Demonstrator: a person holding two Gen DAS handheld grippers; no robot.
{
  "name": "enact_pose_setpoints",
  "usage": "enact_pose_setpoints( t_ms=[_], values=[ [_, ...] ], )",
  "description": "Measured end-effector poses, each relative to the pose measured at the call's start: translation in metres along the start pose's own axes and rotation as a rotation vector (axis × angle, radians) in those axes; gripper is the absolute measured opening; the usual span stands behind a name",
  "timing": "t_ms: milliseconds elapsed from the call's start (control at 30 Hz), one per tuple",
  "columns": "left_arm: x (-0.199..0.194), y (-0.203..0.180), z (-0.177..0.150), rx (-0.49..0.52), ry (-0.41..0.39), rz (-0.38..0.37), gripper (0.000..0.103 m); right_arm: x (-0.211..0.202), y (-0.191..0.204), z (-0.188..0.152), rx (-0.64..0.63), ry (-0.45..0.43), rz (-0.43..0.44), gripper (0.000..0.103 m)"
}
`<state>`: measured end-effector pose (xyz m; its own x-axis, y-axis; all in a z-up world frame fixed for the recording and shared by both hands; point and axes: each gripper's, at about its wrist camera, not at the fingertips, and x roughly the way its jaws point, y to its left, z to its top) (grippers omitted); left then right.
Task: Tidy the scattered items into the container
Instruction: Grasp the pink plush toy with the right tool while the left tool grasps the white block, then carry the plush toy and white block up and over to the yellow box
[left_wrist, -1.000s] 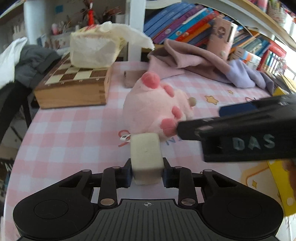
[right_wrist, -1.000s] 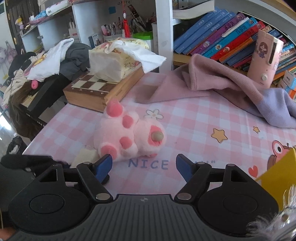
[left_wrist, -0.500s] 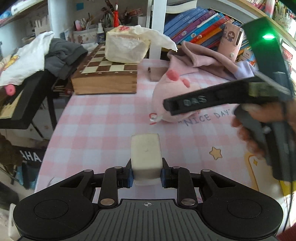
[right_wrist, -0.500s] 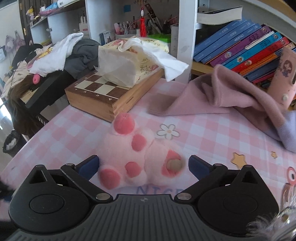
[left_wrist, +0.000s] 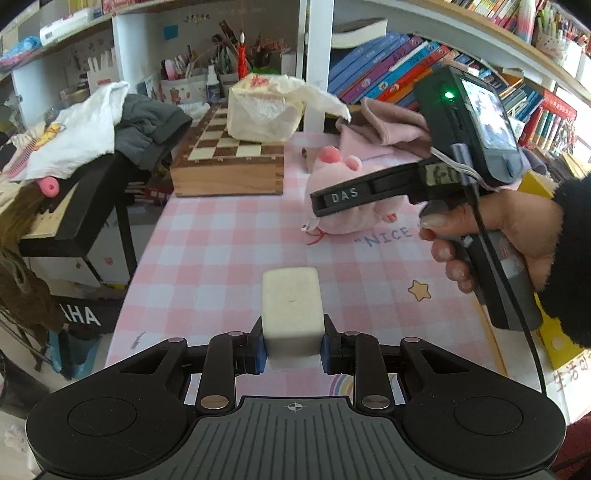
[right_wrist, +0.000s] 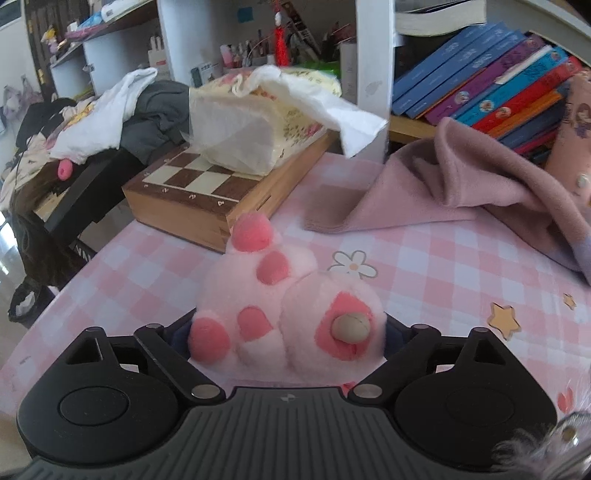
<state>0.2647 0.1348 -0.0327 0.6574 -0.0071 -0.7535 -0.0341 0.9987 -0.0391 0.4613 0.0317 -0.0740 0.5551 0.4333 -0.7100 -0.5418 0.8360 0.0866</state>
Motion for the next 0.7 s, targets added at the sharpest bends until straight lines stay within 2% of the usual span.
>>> enact_pose_setpoints(
  t_ms=[367, 700],
  values=[
    [-0.040, -0.007, -0.007, 0.027, -0.082, -0.042, 0.025, -0.087, 0.006, -0.022, 0.027, -0.086, -0.008, 0.092],
    [-0.084, -0.017, -0.033, 0.030, -0.145, -0.088, 0.025, -0.171, 0.011, -0.053, 0.029, -0.166, -0.042, 0.092]
  ],
)
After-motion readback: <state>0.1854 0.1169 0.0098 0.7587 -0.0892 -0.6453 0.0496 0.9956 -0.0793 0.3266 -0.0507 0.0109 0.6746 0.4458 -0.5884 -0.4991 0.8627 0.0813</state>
